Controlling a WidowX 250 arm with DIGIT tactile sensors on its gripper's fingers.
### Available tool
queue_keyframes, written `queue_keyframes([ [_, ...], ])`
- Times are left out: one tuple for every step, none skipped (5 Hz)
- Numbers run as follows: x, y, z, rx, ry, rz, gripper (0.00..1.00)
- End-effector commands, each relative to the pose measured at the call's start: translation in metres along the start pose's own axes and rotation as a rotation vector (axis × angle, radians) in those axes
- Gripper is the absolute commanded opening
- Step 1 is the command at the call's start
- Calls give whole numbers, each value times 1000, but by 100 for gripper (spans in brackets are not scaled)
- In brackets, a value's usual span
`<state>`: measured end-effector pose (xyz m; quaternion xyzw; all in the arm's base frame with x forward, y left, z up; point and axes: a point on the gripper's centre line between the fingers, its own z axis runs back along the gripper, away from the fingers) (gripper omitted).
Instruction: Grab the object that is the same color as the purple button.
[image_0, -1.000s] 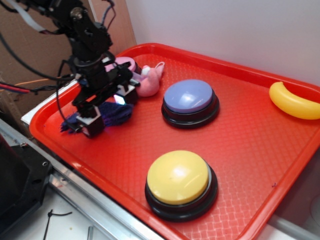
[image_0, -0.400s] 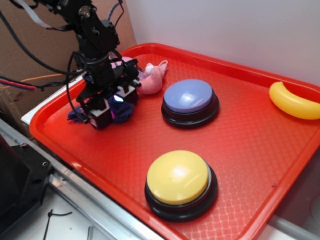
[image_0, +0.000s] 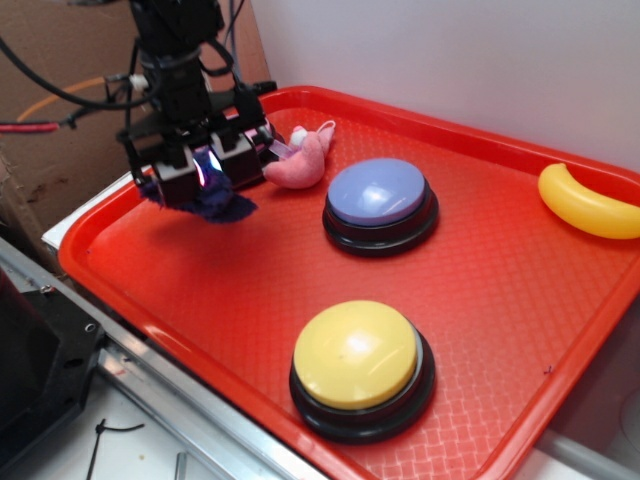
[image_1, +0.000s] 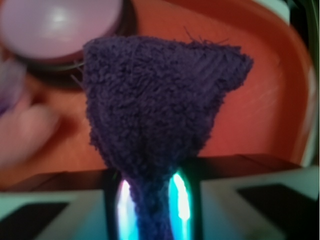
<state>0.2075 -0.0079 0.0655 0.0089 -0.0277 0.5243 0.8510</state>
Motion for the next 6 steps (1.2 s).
queue_keyframes([
  [-15,-9,64,-61,76,-499,0],
  [-33,-8,81,-14,60,-752,0],
  [-48,-3,92,-24,10,-1001,0],
  [-53,4,97,-58,-16,-1124,0],
  [-50,9,99,-84,-37,-1114,0],
  [-37,13,100,-92,-2,-1080,0],
])
